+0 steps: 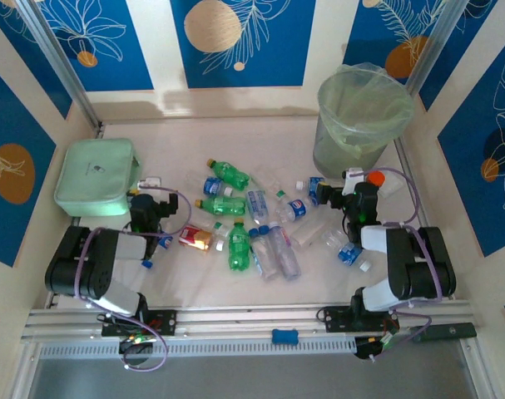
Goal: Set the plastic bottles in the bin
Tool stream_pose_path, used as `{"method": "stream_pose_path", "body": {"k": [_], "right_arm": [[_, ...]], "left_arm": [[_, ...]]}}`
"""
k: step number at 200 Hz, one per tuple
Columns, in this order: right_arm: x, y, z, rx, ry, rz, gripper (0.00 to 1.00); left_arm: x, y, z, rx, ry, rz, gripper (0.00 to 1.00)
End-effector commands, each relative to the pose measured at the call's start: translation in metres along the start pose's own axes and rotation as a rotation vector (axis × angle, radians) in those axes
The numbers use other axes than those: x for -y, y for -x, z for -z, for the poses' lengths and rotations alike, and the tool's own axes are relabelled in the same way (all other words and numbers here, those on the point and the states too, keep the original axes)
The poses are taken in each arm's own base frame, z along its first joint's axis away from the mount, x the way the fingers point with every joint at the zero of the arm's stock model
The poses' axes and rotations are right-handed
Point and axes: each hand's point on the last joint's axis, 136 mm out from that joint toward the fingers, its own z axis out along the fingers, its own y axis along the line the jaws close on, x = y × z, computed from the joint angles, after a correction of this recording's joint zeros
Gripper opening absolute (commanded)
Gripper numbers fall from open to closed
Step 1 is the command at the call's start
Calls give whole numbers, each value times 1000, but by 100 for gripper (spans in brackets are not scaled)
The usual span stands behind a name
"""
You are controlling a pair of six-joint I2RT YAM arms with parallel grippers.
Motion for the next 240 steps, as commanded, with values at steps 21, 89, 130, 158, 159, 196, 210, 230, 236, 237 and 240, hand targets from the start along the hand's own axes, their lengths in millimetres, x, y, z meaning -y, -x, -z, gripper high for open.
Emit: {"method": "stream_pose_path", "body": {"k": [21, 89, 130, 158, 159, 196, 210, 230, 236, 237, 240], "right_arm": [[-3, 25, 22, -18, -59, -11, 100], [-54, 18, 64, -265, 66, -185, 99], [-109, 0, 87, -452, 200, -223, 98], [-145, -19, 106, -651, 280, -200, 88], [-147, -18, 106, -650, 285, -197, 87], [-167, -54, 140, -926, 279, -65, 78], [-173, -66, 151, -991, 275, -39, 76], [-181, -83, 159, -1060, 273, -21, 75], [-181, -86, 159, -1070, 261, -11, 75], [-181, -87, 159, -1073, 260, -10, 75], [-181, -90, 159, -1078, 251, -2, 75]], "left_arm": [[-5, 56, 21, 54, 47, 0, 100], [36, 82, 64, -217, -190, 285, 100], [94, 67, 95, -284, -354, 433, 100], [137, 54, 111, -348, -455, 455, 100], [139, 54, 112, -351, -457, 454, 100], [175, 47, 124, -401, -521, 427, 100], [186, 49, 123, -402, -542, 415, 100], [196, 51, 118, -397, -555, 403, 100], [196, 51, 116, -395, -550, 402, 100], [196, 51, 116, -394, -548, 403, 100], [197, 52, 115, -390, -546, 403, 100]]}}
